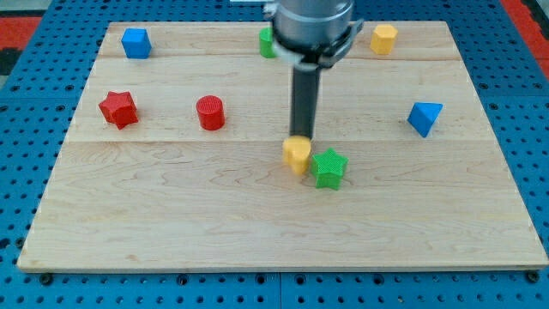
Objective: Slide the yellow heart down and left
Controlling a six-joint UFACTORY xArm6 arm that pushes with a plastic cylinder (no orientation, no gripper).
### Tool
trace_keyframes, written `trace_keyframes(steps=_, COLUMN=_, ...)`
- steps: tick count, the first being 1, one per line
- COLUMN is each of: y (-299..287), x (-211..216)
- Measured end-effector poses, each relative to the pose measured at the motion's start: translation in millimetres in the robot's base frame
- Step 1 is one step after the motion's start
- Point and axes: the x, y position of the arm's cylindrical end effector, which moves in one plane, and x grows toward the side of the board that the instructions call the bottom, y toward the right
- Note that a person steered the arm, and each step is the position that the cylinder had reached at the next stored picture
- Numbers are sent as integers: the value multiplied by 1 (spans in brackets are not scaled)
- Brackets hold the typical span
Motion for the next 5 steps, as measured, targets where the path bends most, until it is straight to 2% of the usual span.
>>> trace_keyframes(steps=1, y=-16, x=4)
trace_keyframes(steps=2, y=-41, x=64)
trace_keyframes(steps=3, y=-26, x=76)
trace_keyframes(steps=4, y=32, x=70)
trace_keyframes(steps=5, y=18, x=54)
